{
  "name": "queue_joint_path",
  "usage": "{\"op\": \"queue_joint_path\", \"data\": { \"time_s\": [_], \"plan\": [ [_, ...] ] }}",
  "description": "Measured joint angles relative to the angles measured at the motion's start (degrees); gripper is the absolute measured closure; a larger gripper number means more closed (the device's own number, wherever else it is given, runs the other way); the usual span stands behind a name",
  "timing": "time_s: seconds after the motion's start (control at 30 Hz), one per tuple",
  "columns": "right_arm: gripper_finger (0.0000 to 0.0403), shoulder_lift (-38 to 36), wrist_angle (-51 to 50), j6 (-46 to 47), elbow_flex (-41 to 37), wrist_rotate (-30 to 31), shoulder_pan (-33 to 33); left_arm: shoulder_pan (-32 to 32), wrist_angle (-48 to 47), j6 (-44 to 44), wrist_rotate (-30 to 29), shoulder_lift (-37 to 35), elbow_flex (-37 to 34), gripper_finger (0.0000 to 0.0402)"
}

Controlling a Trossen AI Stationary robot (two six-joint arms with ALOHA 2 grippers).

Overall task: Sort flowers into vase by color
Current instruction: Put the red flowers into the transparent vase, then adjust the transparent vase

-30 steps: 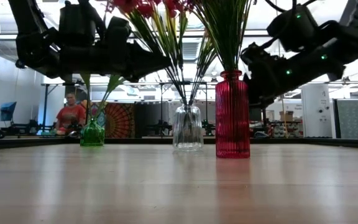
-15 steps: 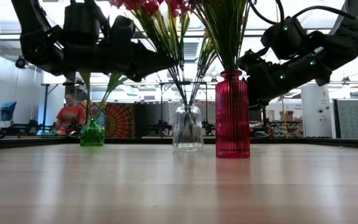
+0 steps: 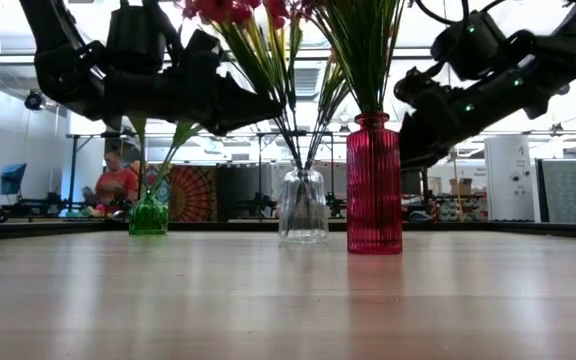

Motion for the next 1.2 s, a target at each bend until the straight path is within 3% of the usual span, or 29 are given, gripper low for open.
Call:
{"op": "queue_joint_path", "data": {
  "time_s": [0.17, 0.57, 0.83, 1.2],
  "plan": [
    [0.0193, -7.35, -9.97, 3.48, 0.00, 3.14, 0.00, 0.00, -0.24, -0.08, -0.03, 0.00, -0.26, 0.0298],
    [0.0193, -23.96, -29.64, 13.13, 0.00, 6.06, 1.03, 0.00, -1.99, -0.46, 0.15, 0.00, -0.64, 0.0167],
    [0.0193, -25.60, -30.76, 13.94, 0.00, 6.10, 1.29, 0.00, -4.82, -0.46, 0.11, 0.00, -0.66, 0.0121],
    [0.0193, -25.57, -30.79, 13.88, 0.00, 6.10, 1.31, 0.00, -7.16, -2.40, -0.59, -0.02, -2.26, 0.0113]
  ]
}}
